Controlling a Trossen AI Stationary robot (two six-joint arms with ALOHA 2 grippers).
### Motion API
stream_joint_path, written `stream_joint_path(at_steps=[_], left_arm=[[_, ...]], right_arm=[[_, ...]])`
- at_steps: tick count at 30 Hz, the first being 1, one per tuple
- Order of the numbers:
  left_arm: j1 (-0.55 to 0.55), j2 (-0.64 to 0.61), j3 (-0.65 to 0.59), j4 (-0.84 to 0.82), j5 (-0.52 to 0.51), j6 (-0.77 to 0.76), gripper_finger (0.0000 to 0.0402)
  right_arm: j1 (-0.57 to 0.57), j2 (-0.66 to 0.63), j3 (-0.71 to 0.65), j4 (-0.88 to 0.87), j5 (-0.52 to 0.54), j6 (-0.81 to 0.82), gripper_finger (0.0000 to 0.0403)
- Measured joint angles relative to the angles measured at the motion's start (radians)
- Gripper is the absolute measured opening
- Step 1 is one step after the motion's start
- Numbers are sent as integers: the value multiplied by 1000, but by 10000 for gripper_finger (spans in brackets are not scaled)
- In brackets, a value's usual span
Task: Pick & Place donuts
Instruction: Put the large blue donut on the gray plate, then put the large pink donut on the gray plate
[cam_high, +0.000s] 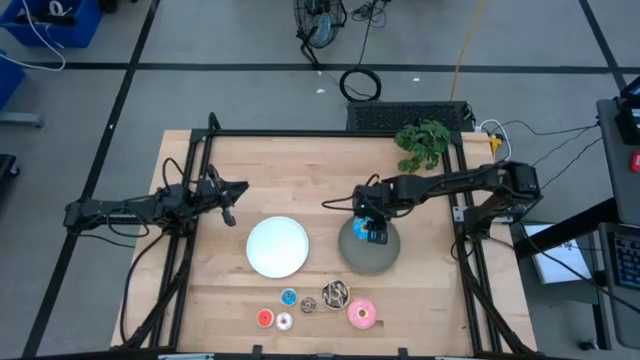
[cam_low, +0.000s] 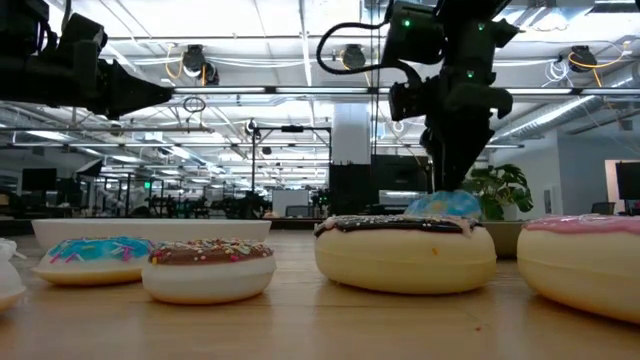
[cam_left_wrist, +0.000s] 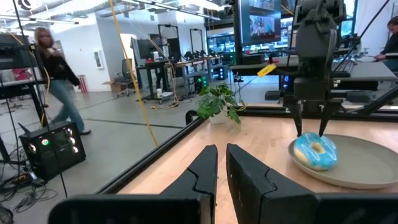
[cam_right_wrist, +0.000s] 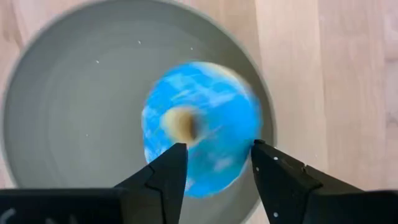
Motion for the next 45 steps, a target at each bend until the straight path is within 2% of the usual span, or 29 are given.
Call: stream_joint_path(at_steps=[5, 11, 15, 19, 25, 27, 31, 36, 40, 45], left_arm=[[0, 0, 0, 0, 0, -1, 42], [0, 0, 0, -1, 0, 0, 42], [0, 0, 0, -2, 0, 1, 42], [0, 0, 0, -2, 0, 4, 42], [0, 0, 0, -3, 0, -1, 42], [0, 0, 0, -3, 0, -6, 42], [0, 0, 0, -2, -4, 5, 42], [0, 0, 0, 2, -33, 4, 42], [0, 0, 0, 30, -35, 7, 42], [0, 0, 0, 62, -66, 51, 42]], right_arm=[[0, 12, 0, 6, 13, -12, 168], [0, -15, 6, -42, 90, -40, 175], [16, -106, 13, -31, 78, -23, 167], [95, -264, -30, 150, 82, -67, 126], [179, -496, -206, 420, 81, -74, 24], [195, -566, -282, 475, 79, -70, 7], [218, -723, -471, 660, 82, -59, 17], [250, -868, -728, 997, 81, -44, 13], [285, -895, -890, 1184, 83, -54, 2], [321, -887, -1020, 1397, 161, -109, 1]])
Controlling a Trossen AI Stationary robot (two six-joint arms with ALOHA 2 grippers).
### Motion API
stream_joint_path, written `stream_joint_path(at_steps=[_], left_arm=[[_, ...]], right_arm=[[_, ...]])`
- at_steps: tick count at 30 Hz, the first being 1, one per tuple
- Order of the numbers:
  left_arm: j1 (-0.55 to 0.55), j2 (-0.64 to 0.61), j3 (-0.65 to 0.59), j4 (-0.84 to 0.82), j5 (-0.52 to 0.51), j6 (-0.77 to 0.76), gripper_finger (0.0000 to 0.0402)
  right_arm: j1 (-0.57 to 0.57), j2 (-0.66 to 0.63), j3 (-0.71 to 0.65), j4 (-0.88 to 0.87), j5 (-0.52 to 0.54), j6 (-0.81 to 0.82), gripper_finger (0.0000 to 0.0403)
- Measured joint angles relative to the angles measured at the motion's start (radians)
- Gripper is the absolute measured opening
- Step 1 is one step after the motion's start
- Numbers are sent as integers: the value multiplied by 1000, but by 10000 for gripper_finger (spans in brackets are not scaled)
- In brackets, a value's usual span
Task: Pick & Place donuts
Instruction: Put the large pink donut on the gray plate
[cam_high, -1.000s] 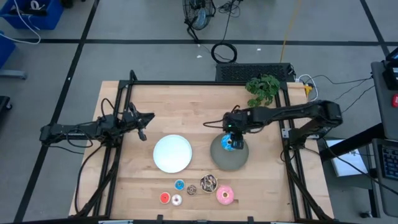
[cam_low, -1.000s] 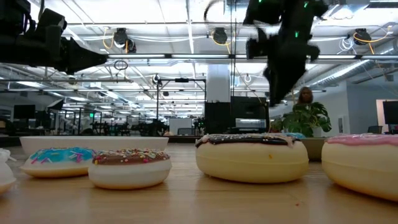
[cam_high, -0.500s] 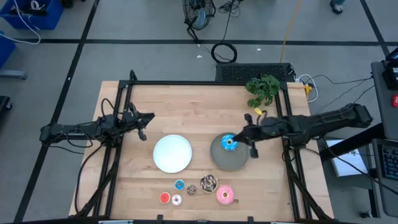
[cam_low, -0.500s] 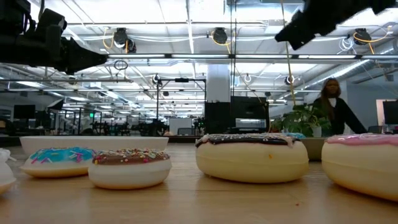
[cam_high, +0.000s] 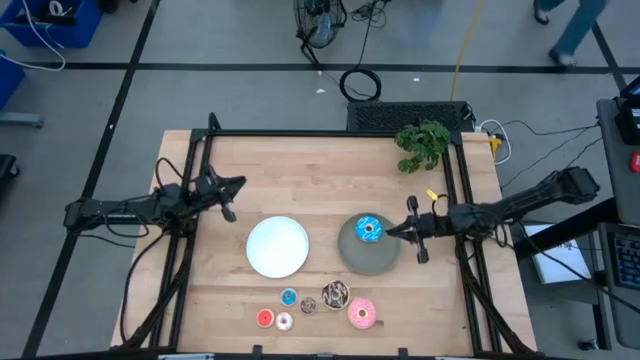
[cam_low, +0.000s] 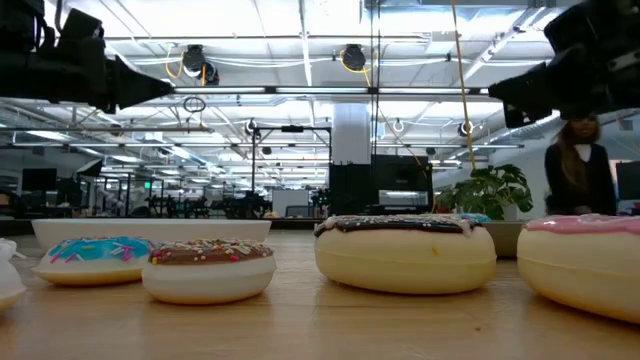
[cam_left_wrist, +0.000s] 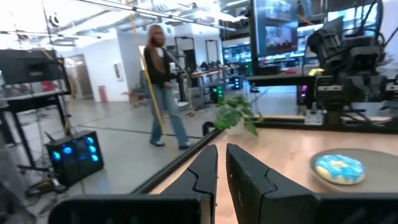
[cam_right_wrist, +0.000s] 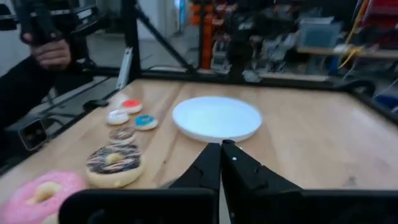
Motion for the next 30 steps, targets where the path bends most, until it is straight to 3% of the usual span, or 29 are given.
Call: stream_joint_path(at_steps=[6, 15, 20, 24, 30], left_arm=[[0, 0, 0, 36, -75, 13, 42], [0, 0, 0, 29, -84, 40, 42], [0, 0, 0, 19, -92, -3, 42], [0, 0, 0, 10, -91, -17, 42], [0, 0, 0, 2, -91, -17, 42]], right_arm=[[6, -1, -21, 38, -4, -47, 1], [6, -1, -23, 31, -60, -59, 1], [14, 10, -15, 26, 8, -162, 1], [62, 55, 107, -76, 83, -145, 0], [128, 218, 395, -423, 183, -68, 0]])
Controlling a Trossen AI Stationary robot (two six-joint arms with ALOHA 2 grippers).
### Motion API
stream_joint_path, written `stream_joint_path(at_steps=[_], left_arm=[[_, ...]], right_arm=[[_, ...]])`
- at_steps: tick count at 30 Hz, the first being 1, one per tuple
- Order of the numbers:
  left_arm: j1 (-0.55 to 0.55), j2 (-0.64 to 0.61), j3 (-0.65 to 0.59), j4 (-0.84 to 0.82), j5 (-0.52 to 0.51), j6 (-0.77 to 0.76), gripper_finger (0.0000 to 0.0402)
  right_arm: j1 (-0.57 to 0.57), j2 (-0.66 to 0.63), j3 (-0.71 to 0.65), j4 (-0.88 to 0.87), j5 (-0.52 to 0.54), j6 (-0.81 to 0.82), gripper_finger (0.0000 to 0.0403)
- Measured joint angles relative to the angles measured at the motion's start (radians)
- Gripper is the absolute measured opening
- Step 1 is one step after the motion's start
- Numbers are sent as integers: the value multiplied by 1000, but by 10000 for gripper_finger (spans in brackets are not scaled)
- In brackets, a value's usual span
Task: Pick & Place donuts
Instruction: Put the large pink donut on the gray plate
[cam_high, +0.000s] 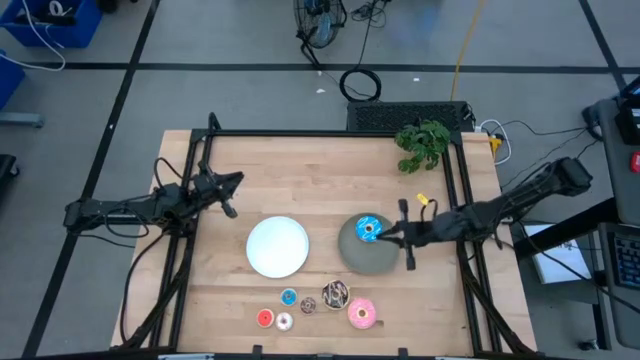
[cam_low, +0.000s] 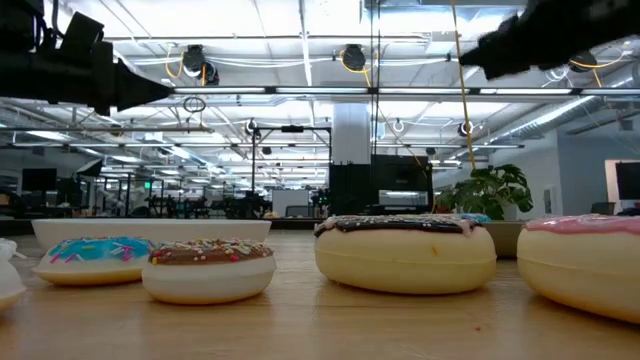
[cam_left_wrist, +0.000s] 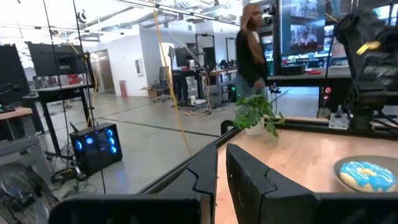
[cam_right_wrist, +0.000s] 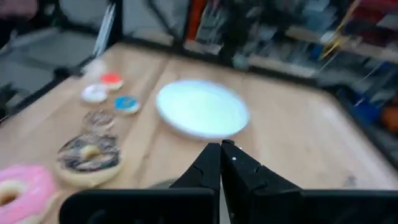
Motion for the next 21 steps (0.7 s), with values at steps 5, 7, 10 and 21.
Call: stream_joint_path(at_steps=[5, 7, 10, 21], left_arm=[[0, 0, 0, -29, 0, -3, 42], [0, 0, 0, -29, 0, -3, 42], [0, 0, 0, -17, 0, -3, 42], [0, 0, 0, -32, 0, 27, 42]], right_arm=[[30, 191, 285, -267, 25, 62, 0], [39, 273, 398, -362, 24, 82, 0], [54, 390, 560, -490, 21, 133, 0], [108, 767, 1083, -1005, 42, 323, 0]])
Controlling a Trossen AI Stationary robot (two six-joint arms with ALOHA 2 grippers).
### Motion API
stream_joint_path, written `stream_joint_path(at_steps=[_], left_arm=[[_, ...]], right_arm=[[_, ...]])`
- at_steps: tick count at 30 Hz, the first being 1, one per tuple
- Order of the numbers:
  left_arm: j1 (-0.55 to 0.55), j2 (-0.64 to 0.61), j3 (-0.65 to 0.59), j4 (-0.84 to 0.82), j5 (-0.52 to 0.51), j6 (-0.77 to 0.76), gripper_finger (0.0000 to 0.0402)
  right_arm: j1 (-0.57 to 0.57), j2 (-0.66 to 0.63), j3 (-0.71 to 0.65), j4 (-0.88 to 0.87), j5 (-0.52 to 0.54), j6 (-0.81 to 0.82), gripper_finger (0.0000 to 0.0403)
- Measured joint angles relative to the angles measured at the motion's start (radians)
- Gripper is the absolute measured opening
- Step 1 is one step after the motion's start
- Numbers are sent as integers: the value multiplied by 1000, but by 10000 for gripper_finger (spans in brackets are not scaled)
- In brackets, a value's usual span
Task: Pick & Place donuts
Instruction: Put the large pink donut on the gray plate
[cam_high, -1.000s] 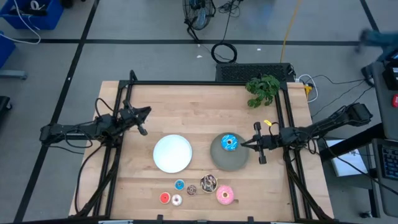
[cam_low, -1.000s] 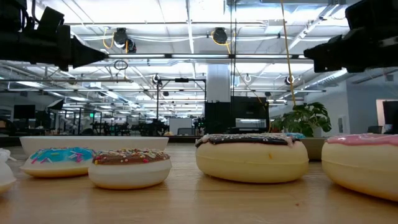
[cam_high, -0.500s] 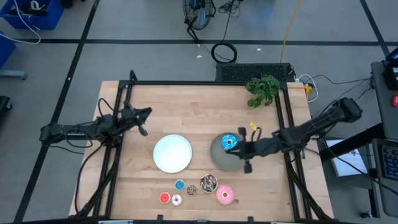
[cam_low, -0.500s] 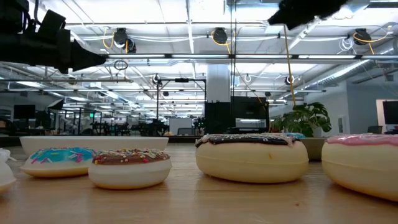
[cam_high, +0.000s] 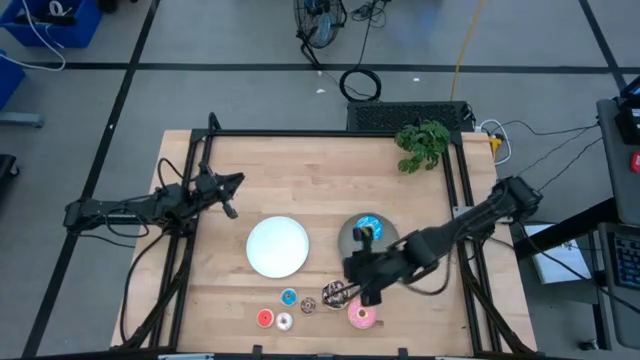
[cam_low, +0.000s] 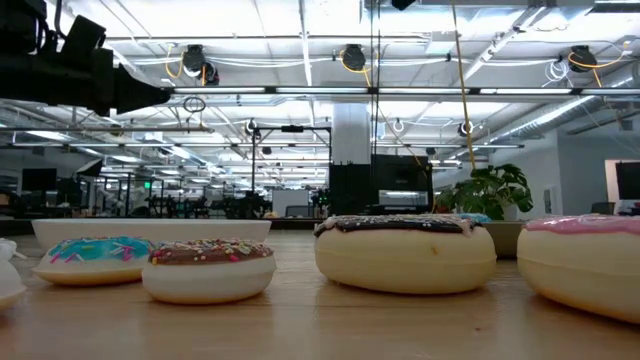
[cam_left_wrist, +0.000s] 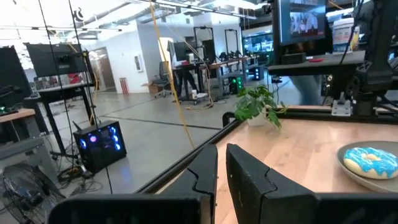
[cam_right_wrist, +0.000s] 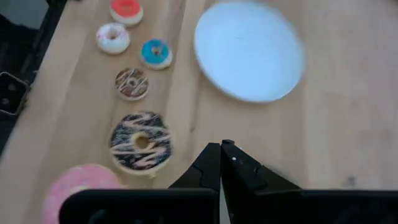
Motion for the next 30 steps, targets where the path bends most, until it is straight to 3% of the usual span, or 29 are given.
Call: stream_joint_path(at_steps=[5, 12, 16, 24, 30], left_arm=[[0, 0, 0, 0, 0, 0, 42], [0, 0, 0, -12, 0, 1, 42], [0, 0, 0, -12, 0, 1, 42], [0, 0, 0, -11, 0, 27, 42], [0, 0, 0, -10, 0, 45, 42]], right_arm=[[2, 120, 88, -41, -123, 33, 0], [13, 188, 88, -64, -125, 26, 13], [12, 206, 88, -58, -119, 86, 47], [16, 201, 72, -16, -131, 144, 154], [27, 201, 27, -1, -153, 170, 187]])
